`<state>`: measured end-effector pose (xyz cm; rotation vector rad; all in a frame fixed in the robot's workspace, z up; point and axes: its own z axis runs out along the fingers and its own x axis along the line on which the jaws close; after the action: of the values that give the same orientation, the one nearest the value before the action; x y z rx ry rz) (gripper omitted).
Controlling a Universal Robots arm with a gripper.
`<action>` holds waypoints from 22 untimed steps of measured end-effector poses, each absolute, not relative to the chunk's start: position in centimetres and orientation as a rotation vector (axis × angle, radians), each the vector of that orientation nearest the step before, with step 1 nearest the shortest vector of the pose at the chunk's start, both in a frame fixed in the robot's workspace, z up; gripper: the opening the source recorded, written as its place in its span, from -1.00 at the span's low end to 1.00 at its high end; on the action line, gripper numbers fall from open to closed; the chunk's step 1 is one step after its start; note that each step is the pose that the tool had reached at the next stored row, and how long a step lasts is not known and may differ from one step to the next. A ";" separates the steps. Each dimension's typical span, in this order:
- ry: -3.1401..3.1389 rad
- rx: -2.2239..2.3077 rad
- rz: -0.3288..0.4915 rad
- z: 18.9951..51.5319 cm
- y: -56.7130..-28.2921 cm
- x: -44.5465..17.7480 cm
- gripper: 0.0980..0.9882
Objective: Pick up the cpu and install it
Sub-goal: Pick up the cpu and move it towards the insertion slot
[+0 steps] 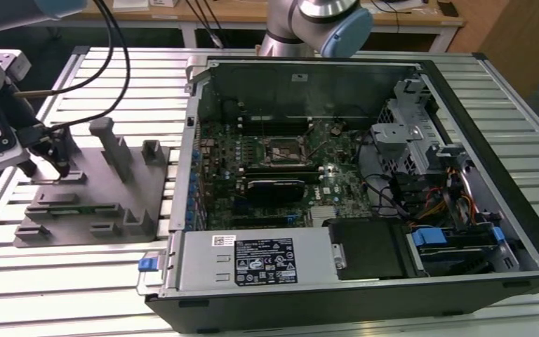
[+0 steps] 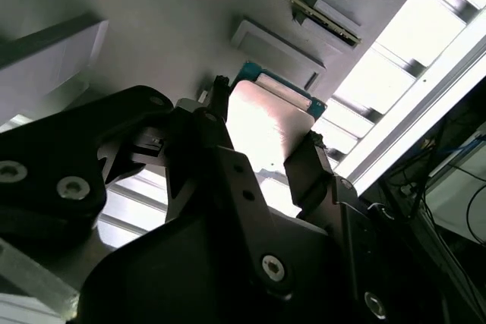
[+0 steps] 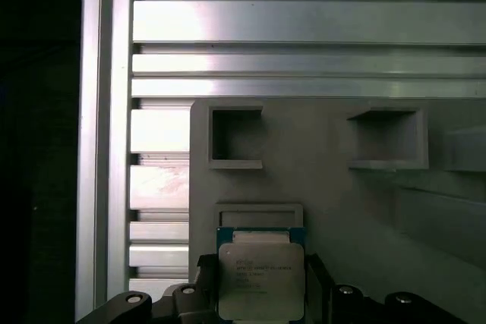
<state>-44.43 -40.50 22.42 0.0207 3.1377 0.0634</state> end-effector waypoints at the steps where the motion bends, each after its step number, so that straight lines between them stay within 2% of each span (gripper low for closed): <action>1: 3.138 0.021 0.064 22.5 -40.5 -44.4 0.00; 22: 3.136 0.021 0.064 24.9 -40.5 -44.4 0.00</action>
<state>-44.43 -40.51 24.86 0.0206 3.1362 0.0643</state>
